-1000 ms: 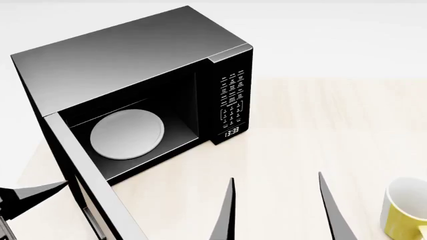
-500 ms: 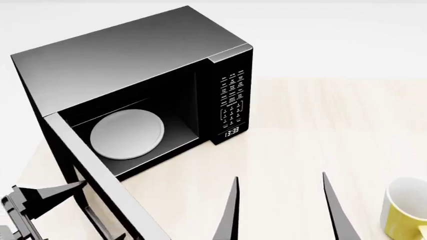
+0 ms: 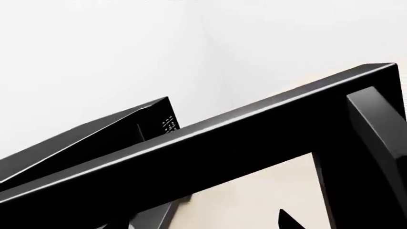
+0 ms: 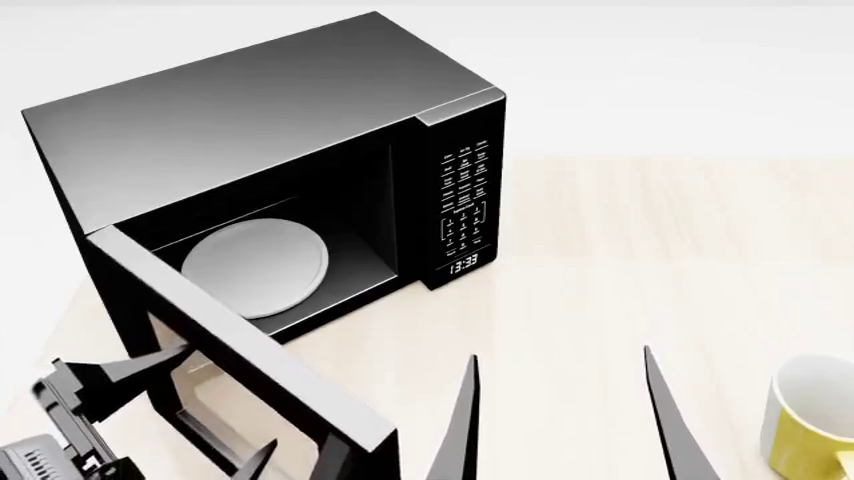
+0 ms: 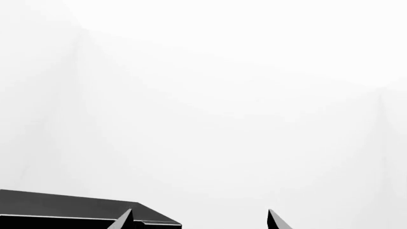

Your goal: Close the microwave.

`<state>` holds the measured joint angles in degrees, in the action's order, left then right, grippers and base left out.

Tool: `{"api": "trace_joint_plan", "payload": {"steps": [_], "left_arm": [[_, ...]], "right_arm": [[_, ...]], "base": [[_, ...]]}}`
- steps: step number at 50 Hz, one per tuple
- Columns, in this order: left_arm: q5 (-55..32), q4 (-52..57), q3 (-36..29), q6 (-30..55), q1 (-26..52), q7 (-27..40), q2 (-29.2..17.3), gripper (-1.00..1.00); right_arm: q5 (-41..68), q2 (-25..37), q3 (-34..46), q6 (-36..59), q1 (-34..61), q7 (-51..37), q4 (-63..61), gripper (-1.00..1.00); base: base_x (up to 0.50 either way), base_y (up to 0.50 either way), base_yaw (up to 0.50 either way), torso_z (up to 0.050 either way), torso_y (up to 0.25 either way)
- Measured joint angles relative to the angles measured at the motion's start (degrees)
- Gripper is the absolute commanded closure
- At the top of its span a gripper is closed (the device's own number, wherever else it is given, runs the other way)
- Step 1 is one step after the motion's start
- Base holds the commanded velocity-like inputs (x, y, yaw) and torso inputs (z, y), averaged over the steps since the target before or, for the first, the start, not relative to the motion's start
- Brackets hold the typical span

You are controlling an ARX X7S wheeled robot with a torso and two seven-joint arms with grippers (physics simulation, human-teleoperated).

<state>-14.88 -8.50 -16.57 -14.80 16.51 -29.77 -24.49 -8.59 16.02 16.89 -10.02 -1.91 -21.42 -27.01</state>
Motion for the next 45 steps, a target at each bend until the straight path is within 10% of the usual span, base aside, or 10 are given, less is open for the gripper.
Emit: {"api": "trace_joint_plan", "payload": {"steps": [45], "left_arm": [[3.2,-6.5,-1.3,-2.4,5.7,3.7,5.3,-1.0]], "right_arm": [[0.4,1.0,0.3,0.1,0.5,-1.2,0.6,-1.0]], "base": [[0.0,0.0,0.0,0.0,0.0]]}}
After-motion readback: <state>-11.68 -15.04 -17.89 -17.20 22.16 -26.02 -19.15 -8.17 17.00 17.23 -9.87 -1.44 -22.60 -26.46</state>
